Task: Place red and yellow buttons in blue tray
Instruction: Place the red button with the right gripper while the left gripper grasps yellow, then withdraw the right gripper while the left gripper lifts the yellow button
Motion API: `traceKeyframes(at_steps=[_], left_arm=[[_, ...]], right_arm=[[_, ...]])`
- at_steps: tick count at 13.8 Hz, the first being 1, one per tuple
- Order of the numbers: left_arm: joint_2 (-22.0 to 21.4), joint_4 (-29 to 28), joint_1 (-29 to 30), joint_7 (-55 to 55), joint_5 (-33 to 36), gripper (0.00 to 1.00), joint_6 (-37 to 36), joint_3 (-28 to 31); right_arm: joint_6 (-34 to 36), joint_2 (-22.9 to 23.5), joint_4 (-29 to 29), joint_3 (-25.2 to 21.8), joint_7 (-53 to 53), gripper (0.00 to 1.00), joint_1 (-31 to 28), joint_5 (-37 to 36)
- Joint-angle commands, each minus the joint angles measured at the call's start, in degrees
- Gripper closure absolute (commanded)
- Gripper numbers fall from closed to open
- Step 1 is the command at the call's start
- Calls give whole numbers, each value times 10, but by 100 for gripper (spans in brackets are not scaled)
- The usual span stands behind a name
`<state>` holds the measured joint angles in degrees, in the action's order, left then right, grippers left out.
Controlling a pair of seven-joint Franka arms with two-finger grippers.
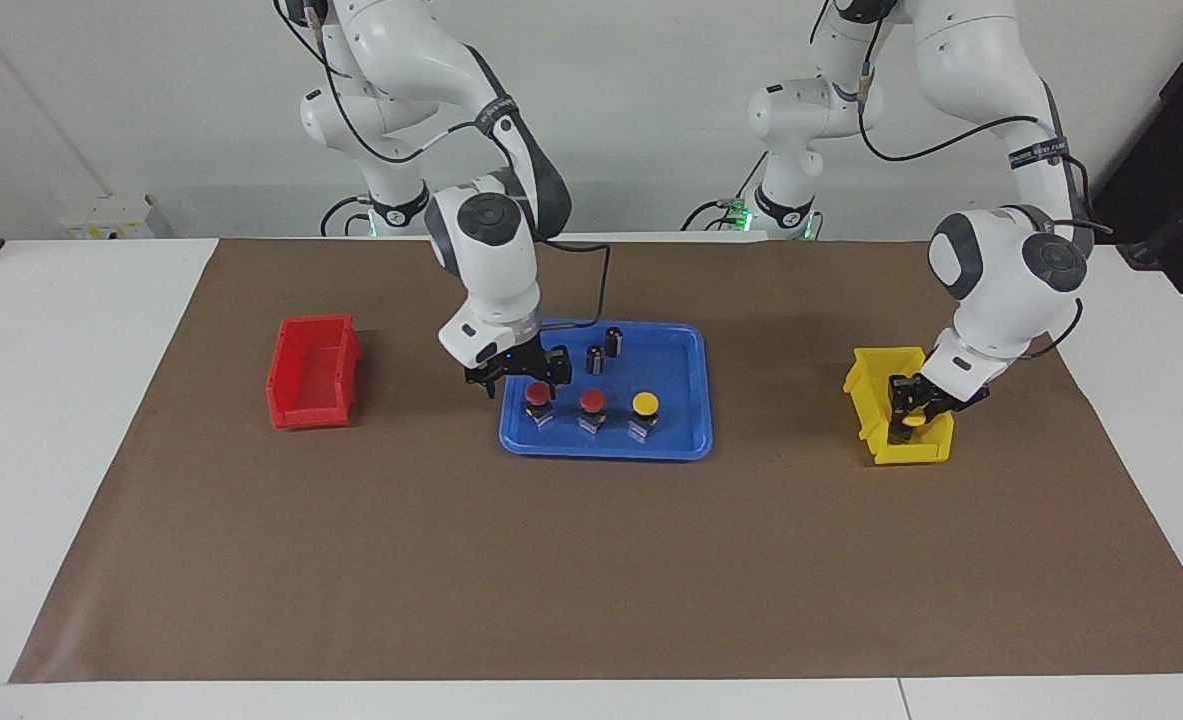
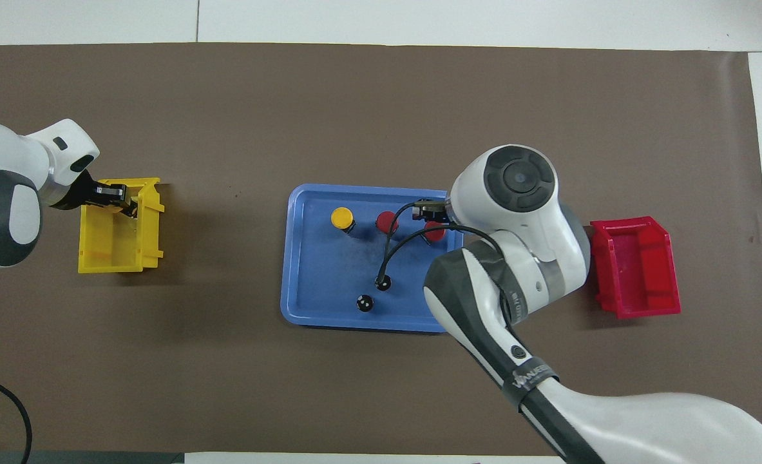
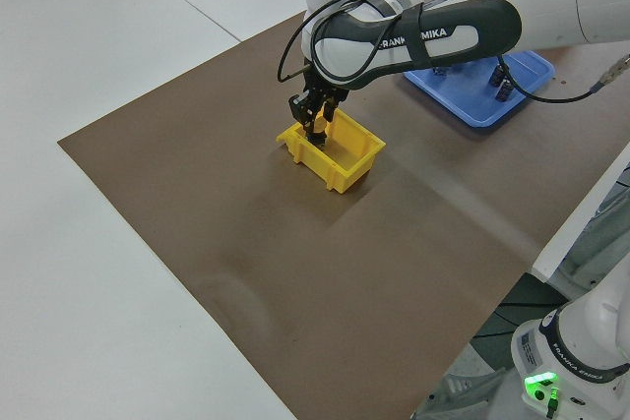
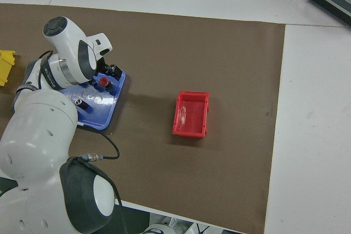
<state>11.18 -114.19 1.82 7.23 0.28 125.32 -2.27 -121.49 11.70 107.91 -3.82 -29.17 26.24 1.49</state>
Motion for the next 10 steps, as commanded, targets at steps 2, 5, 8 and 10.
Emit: traceKeyframes(at_steps=[2, 5, 8, 10], left_arm=[[-5, 31, -1, -6, -5, 99, -43, 4], [-8, 105, -7, -15, -5, 99, -159, 5], [-4, 168, -51, -110, -5, 99, -233, 2], [-5, 150, -110, -221, -5, 99, -201, 2]], right_arm=[[181, -51, -82, 5, 32, 0, -97, -2], [271, -115, -96, 5, 113, 0, -173, -2], [338, -132, -130, 4, 223, 0, -247, -2], [360, -121, -167, 2, 281, 0, -280, -4]])
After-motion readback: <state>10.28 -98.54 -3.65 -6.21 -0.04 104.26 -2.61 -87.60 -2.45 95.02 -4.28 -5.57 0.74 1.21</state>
